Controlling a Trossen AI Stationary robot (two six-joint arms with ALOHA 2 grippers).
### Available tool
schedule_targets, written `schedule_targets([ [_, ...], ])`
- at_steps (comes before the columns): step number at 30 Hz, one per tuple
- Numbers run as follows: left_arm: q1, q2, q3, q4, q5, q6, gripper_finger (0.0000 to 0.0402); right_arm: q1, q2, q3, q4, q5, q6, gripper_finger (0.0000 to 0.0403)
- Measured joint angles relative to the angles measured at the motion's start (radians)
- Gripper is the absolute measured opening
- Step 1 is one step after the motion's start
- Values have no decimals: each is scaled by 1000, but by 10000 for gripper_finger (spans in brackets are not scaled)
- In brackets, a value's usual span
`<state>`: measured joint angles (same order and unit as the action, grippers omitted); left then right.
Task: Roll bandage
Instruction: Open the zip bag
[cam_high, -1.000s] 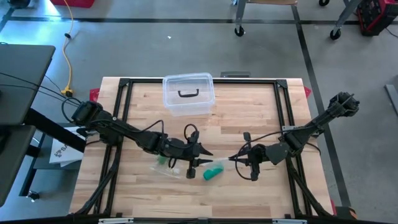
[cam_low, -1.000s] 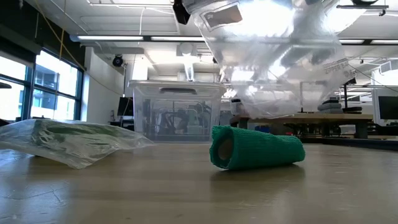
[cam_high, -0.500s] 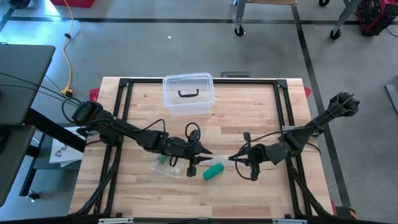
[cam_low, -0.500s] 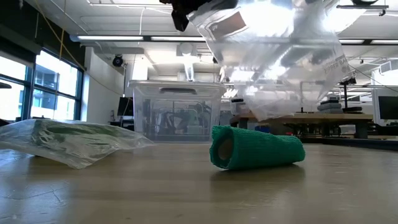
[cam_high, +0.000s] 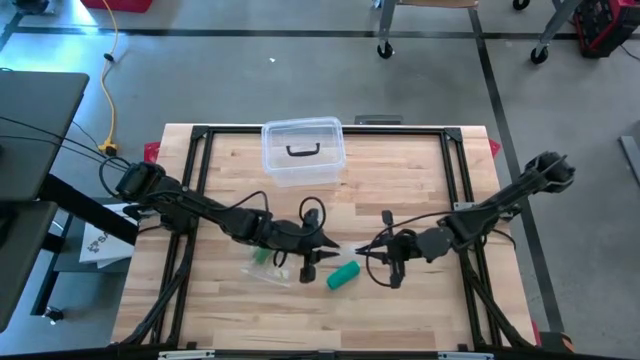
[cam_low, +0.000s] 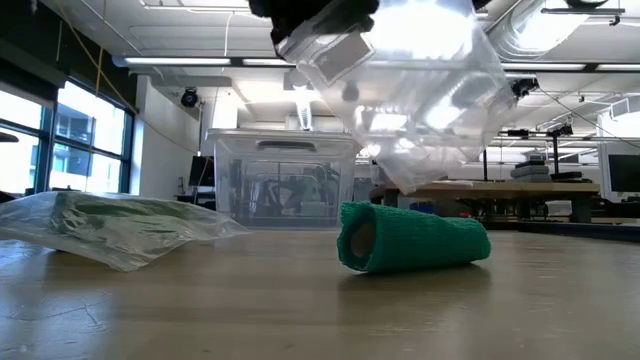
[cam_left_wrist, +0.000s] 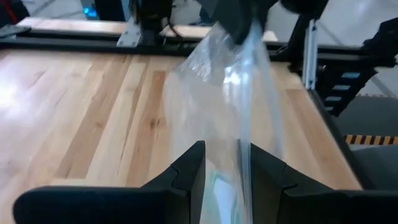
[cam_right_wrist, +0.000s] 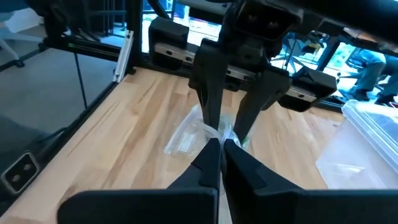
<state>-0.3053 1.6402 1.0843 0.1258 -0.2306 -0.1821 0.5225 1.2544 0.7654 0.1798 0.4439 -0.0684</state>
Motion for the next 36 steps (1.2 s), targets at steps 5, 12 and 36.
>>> schedule_targets([
  [5, 1, 0, 0, -102, -82, -42, 77, -8, 17, 0, 11, -25, -19, 0],
  [12, -17, 0, 1, -195, -180, -83, 28, -9, 18, -1, -16, -10, -1, 2],
  [36, 26, 354, 495, -873, -450, -305, 0, -63, 158, 20, -100, 29, -213, 190],
])
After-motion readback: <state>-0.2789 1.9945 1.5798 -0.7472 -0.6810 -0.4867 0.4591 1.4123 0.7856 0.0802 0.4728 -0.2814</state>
